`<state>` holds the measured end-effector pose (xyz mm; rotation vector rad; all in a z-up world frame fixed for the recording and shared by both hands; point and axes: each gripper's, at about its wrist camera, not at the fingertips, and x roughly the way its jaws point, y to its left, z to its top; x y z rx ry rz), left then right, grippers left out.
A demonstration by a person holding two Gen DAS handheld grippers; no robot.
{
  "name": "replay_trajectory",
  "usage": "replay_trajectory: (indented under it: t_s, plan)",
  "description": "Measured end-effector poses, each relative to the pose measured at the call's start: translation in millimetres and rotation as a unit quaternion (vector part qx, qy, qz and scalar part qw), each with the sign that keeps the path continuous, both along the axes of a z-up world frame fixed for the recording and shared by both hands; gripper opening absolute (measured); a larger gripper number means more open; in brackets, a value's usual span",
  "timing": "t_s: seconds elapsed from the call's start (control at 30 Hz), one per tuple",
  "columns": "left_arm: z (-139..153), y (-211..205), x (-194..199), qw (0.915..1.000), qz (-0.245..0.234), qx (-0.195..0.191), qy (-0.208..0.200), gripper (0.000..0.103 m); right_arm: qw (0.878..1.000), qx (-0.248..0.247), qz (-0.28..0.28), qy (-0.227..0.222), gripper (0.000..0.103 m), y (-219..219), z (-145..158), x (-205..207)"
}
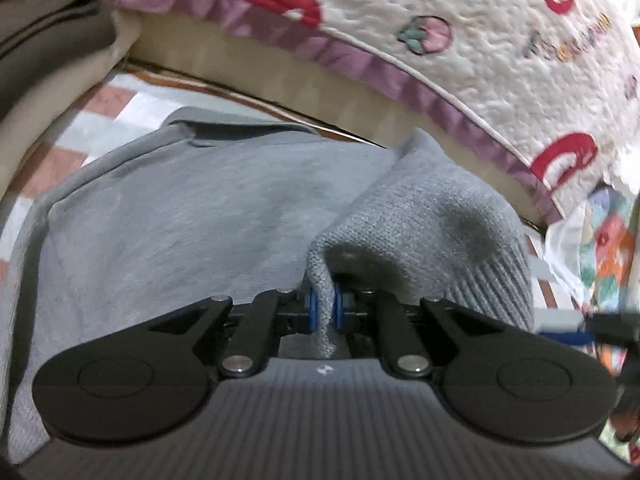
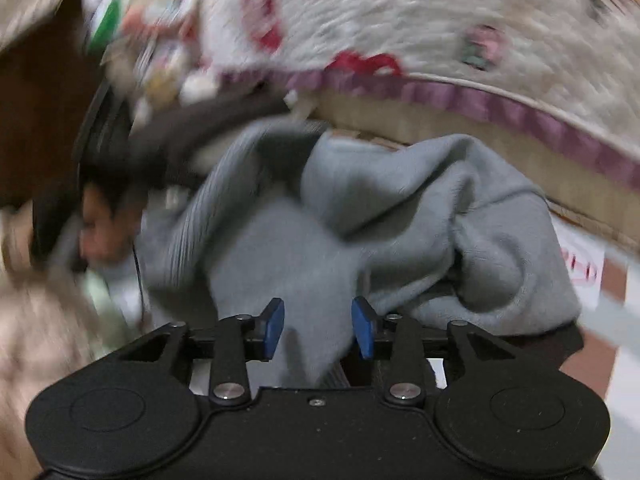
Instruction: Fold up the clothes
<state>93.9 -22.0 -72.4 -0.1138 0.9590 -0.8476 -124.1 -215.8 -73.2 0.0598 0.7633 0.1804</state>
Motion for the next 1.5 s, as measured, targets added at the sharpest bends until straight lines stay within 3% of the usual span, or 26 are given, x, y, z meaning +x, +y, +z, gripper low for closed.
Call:
replay_trajectory:
  t_s: [0.1, 0.23, 0.37, 0.47, 0.53, 0.57, 0.6, 0.63, 0.7, 0.73, 0.8, 1.0, 1.17, 1.23, 1.27, 1.37, 1.5]
  plan:
    - [-7.7, -1.4, 4.2, 0.9998, 0.013, 0.009, 0.011, 0.008, 0.994, -0.073, 0.081, -0.005, 0.043, 32.3, -7.7, 2.8]
    - [-14.4, 1.5, 11.3, 0.9986, 0.024, -0.007, 0.046, 0.008, 0.979, -0.153, 0.128, -0.032, 0.049, 65.3, -13.7, 9.4]
    - [-14.1, 2.5, 11.5, 0.9984, 0.025, -0.012, 0.050, 0.008, 0.970, -0.181, 0.146, -0.066, 0.066, 84.9, -14.4, 14.3]
    - [-13.8, 2.5, 11.5, 0.9983, 0.023, -0.015, 0.051, 0.008, 0.964, -0.216, 0.143, -0.061, 0.067, 94.5, -29.5, 25.9]
    - [-13.5, 2.2, 12.0, 0.9983, 0.022, -0.017, 0.052, 0.008, 0.956, -0.253, 0.136, -0.056, 0.062, 96.1, -38.2, 33.7]
    - [-13.2, 2.0, 12.0, 0.9984, 0.022, -0.014, 0.050, 0.008, 0.954, -0.264, 0.128, -0.059, 0.050, 94.9, -39.3, 36.5]
    - [-12.9, 1.7, 11.7, 0.9986, 0.022, -0.010, 0.046, 0.009, 0.952, -0.274, 0.119, -0.061, 0.015, 93.3, -40.0, 39.3]
    - [-12.2, 0.8, 11.1, 0.9990, 0.022, -0.003, 0.040, 0.010, 0.963, -0.244, 0.100, -0.054, 0.001, 82.7, -30.0, 43.4]
    - [-8.3, -1.6, 7.7, 0.9995, 0.024, 0.018, 0.013, 0.013, 0.979, -0.189, 0.052, -0.051, 0.005, 60.1, -10.0, 50.7]
    - [-5.2, -2.3, 5.6, 0.9995, 0.022, 0.022, 0.000, 0.013, 0.982, -0.179, 0.031, -0.053, 0.005, 51.0, -3.6, 53.2]
    - [2.2, -2.5, 0.8, 0.9996, 0.012, 0.019, -0.017, 0.020, 0.983, -0.175, -0.004, -0.053, 0.004, 32.3, 9.1, 59.7]
    - [27.3, 8.0, -21.6, 0.9988, -0.021, -0.013, -0.041, 0.044, 0.988, -0.143, -0.040, -0.052, 0.004, -3.6, 18.3, 72.5]
    - [35.9, 25.8, -46.8, 0.9958, -0.076, -0.041, -0.030, 0.044, 0.993, -0.094, -0.053, -0.046, 0.004, -14.5, 17.2, 86.8]
    - [38.2, 31.7, -57.2, 0.9931, -0.104, -0.050, -0.021, 0.051, 0.995, -0.075, -0.058, -0.040, 0.005, -20.5, 15.2, 92.3]
    - [38.1, 30.6, -63.0, 0.9906, -0.129, -0.042, -0.017, 0.059, 0.994, -0.078, -0.061, -0.041, 0.005, -21.3, 13.4, 94.5]
    - [31.9, 14.8, -91.2, 0.9759, -0.215, 0.024, -0.032, 0.061, 0.990, -0.124, -0.055, -0.035, 0.006, -15.0, 8.8, 95.1]
    - [17.7, -12.6, -116.7, 0.9572, -0.259, 0.111, -0.068, 0.061, 0.989, -0.136, -0.039, -0.035, 0.024, -9.4, 4.2, 89.3]
